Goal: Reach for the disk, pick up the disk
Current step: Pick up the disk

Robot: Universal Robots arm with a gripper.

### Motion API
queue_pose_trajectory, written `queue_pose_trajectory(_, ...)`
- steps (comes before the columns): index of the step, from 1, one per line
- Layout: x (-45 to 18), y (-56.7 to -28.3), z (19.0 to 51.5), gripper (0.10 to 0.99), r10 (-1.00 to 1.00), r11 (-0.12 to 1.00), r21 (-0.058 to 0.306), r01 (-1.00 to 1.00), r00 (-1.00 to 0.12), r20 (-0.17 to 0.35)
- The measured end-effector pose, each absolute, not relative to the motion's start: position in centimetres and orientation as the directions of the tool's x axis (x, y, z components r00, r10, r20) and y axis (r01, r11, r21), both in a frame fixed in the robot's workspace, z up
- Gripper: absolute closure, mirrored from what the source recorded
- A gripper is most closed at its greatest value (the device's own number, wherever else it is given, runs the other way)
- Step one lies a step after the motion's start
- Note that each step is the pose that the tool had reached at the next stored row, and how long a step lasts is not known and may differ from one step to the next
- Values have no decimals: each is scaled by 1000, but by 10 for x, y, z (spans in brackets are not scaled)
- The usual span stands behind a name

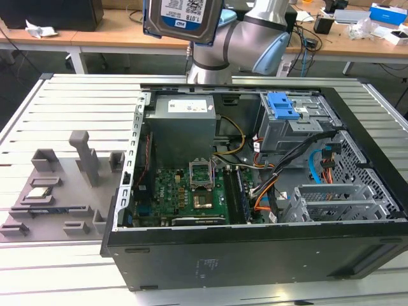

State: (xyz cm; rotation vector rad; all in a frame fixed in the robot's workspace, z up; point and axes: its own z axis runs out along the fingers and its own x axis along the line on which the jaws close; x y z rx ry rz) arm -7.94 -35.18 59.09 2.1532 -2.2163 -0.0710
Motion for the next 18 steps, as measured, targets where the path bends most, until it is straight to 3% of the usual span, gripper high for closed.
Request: queue_pose_trajectory(18, -36, -351, 577, 722, -1000, 29, 77, -997, -29, 5)
